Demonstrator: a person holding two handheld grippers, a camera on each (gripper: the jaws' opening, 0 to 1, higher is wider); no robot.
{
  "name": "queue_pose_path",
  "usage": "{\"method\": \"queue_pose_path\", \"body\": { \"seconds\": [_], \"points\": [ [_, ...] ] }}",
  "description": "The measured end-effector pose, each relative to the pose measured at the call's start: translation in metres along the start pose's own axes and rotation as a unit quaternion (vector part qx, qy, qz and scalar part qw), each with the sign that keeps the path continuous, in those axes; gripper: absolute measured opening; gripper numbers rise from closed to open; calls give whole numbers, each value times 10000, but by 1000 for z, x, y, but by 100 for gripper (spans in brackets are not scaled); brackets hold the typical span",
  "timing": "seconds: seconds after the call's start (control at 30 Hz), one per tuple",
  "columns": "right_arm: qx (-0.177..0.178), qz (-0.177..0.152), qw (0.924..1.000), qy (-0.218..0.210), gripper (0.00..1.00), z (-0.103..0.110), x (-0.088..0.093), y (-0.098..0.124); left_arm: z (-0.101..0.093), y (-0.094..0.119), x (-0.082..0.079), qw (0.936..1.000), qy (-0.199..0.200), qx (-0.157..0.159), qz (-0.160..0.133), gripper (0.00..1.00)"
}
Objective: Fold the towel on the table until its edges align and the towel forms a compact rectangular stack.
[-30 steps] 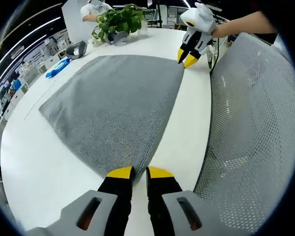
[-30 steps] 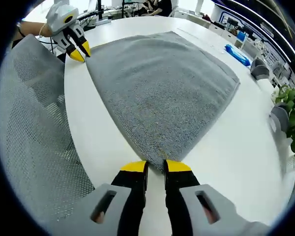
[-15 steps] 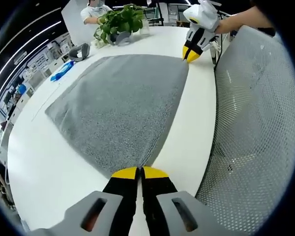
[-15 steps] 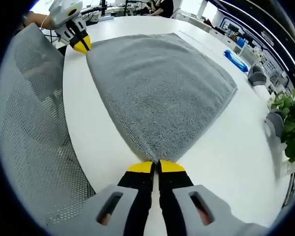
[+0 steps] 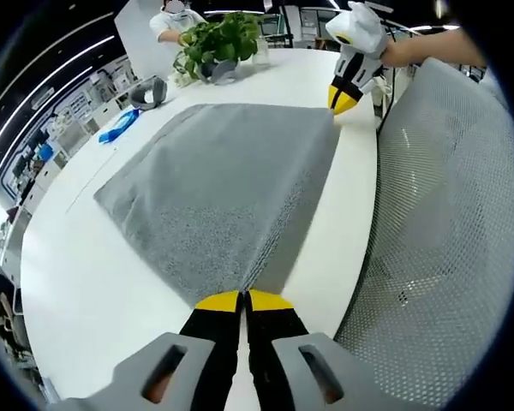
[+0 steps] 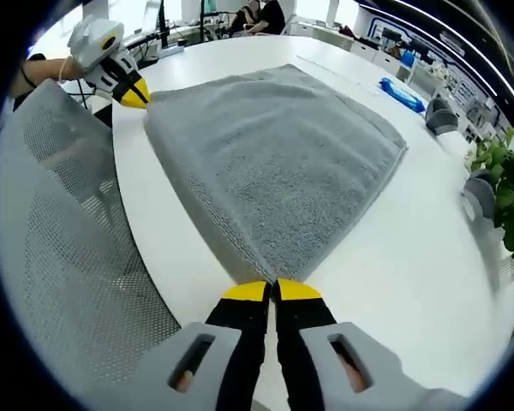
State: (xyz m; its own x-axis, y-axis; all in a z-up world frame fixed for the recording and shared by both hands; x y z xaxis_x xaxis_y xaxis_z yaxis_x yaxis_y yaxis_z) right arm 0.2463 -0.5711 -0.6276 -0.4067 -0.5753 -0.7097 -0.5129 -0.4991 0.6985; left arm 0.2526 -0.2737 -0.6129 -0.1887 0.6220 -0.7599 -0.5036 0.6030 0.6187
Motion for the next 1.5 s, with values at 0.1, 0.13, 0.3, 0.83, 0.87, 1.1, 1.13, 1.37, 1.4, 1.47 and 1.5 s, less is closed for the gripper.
{"method": "queue_pose_path", "body": {
  "seconds": [0.1,0.13,0.3,0.83,0.87,1.1,1.13,1.37,1.4,1.47,1.5],
  "points": [
    [76,-102,9999,-75,0,1,-6,8,3,5,-7,9997,158,-120,-120,2],
    [87,-125,9998,-88,0,1,-7,10,4,8,-9,9995,207,-163,-164,2],
    [215,-348,9987,-296,0,1,-17,22,6,21,-21,9962,602,-481,-414,2],
    [455,-957,9924,-624,0,6,-50,65,7,55,-52,9911,808,-755,-744,2],
    [462,-984,9919,-655,0,6,-52,68,7,57,-54,9909,814,-768,-749,2],
    [480,-1066,9898,-814,0,9,-57,81,5,72,-69,9860,1039,-908,-939,1],
    [466,-1063,9897,-836,0,10,-58,82,5,73,-70,9857,1057,-925,-928,1],
    [445,-1048,9904,-779,0,17,-66,93,5,83,-76,9842,1177,-965,-909,2],
    [445,-1047,9904,-781,0,17,-66,93,5,83,-76,9840,1191,-964,-909,2],
    [444,-1036,9905,-783,0,17,-68,97,5,84,-76,9829,1267,-966,-918,2],
    [444,-1027,9906,-786,0,17,-69,98,5,85,-77,9825,1283,-973,-938,2]
  ]
}}
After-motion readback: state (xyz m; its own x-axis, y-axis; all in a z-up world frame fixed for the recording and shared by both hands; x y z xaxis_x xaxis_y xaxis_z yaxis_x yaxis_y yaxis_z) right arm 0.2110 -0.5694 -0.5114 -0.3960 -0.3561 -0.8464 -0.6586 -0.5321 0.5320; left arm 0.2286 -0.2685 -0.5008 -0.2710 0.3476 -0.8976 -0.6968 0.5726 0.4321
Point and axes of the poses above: the point that each gripper's makers call its tool centre point, and the gripper's own axes: y roughly backward along the fingers, z roughly to its left, x roughly out of its underside, the point moved 1 cm from there along y, roughly backward along the fingers, and after that the axes turned 15 degrees about -z, right-handed, at the moved point
